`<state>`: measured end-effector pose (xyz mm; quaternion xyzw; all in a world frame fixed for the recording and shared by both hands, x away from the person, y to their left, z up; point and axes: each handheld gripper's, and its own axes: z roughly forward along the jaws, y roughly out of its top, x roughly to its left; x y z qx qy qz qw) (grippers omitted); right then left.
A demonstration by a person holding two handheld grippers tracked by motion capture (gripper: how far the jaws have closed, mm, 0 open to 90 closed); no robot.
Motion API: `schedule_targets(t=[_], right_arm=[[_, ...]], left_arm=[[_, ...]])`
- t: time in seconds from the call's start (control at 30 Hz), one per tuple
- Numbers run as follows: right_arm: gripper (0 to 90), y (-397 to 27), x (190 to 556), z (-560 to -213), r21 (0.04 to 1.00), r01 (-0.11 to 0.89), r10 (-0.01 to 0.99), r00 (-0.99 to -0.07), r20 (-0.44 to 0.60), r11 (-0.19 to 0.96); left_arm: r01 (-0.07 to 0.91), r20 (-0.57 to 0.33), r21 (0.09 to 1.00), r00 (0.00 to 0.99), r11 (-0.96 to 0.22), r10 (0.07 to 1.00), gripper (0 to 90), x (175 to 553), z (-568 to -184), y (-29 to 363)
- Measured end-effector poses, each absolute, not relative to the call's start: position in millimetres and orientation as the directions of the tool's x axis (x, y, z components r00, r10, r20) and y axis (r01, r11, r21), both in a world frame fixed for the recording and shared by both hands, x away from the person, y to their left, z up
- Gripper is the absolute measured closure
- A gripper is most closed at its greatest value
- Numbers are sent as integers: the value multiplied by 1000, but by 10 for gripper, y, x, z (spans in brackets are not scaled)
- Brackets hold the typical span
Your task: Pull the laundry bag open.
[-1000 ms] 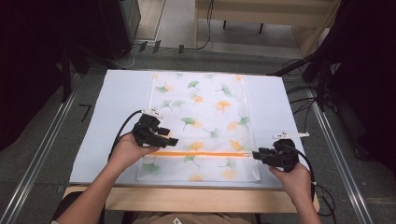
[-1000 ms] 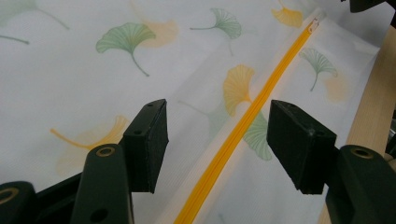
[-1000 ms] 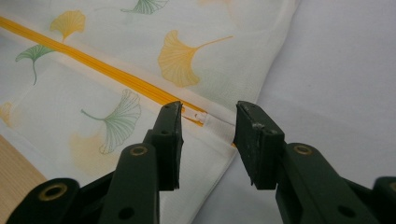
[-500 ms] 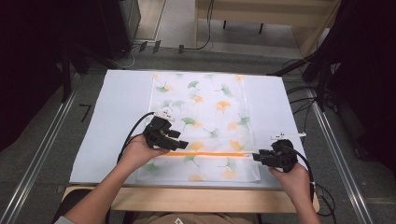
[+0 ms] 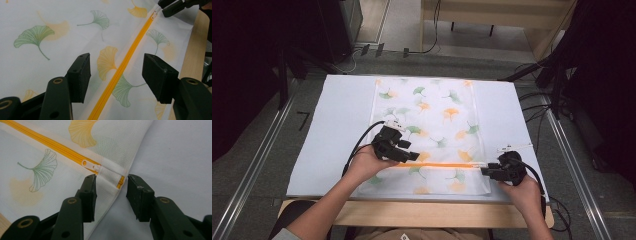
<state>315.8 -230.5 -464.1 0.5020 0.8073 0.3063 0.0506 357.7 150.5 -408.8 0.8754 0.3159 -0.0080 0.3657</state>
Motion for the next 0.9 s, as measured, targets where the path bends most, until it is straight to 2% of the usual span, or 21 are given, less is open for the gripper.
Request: schedule_targets(t=[0.57,0.7,0.9], right_arm=[[710,-2182,3216,-4639,541,780,870,-464,166,313],[745,-2143,3208,-4636,541,774,874,-467,136,329],[809,-2170,3231,-4643,542,776,866,-472,161,322]], left_arm=[[567,-260,638,795,-521,548,430,3598,-4123,1456],[554,-254,646,805,-525,536,479,3583,-4127,1435],[529,-244,649,825,-546,510,547,3547,-4133,1367]])
